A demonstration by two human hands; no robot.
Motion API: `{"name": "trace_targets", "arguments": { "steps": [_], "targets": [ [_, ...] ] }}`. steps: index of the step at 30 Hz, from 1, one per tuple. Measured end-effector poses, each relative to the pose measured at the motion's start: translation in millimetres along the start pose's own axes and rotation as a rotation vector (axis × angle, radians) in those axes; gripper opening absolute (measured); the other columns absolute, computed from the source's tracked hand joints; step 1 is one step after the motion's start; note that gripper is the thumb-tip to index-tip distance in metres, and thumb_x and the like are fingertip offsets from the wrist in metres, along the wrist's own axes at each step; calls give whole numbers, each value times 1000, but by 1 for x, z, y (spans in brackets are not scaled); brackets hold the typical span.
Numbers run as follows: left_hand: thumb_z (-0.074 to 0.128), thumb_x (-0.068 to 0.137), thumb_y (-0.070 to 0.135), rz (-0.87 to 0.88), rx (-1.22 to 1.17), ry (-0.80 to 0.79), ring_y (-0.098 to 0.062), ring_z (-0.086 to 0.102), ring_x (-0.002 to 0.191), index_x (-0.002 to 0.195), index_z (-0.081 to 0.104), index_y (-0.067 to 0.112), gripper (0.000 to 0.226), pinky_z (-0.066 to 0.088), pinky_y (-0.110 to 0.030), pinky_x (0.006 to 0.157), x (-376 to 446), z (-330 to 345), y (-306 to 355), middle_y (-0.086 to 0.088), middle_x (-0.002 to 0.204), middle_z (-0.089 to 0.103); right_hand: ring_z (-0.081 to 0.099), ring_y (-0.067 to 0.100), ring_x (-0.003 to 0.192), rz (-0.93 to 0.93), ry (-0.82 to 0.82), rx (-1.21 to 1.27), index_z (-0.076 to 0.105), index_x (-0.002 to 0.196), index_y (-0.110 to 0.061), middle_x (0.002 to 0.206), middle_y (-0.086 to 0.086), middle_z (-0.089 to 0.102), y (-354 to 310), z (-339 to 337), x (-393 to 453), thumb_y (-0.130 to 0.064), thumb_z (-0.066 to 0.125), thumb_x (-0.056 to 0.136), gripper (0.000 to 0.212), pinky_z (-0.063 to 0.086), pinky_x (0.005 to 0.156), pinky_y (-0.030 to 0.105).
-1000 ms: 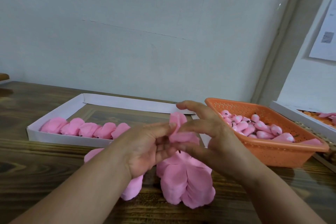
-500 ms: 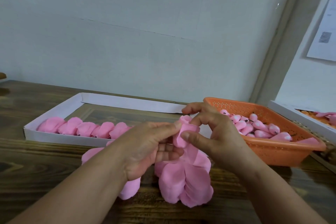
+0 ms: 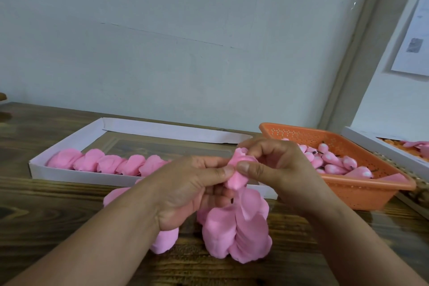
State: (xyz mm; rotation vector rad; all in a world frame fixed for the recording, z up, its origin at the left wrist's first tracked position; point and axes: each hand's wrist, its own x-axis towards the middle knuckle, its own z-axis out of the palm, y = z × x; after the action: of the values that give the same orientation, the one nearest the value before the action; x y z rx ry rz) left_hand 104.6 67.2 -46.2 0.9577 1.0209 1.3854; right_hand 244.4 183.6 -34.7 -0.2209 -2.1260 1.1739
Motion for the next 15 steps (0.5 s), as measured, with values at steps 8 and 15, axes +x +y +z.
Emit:
{"name": "trace_targets", "arguments": {
  "steps": [8, 15],
  "targets": [
    [66, 70, 16, -61, -65, -57, -12, 59, 57, 83, 75, 4, 20, 55, -19, 55, 0, -4, 0, -12, 77, 65, 60, 12, 72, -38, 57, 173, 72, 84, -21, 76, 1, 66, 0, -4, 1, -10, 70, 77, 13, 50, 59, 22],
    [62, 75, 14, -58, -138, -106, -10, 60, 55, 76, 77, 8, 16, 54, -18, 52, -1, -6, 2, -7, 67, 66, 54, 21, 56, -52, 54, 301, 70, 80, -9, 65, 12, 61, -4, -16, 1, -3, 61, 67, 16, 47, 57, 28]
  ]
}}
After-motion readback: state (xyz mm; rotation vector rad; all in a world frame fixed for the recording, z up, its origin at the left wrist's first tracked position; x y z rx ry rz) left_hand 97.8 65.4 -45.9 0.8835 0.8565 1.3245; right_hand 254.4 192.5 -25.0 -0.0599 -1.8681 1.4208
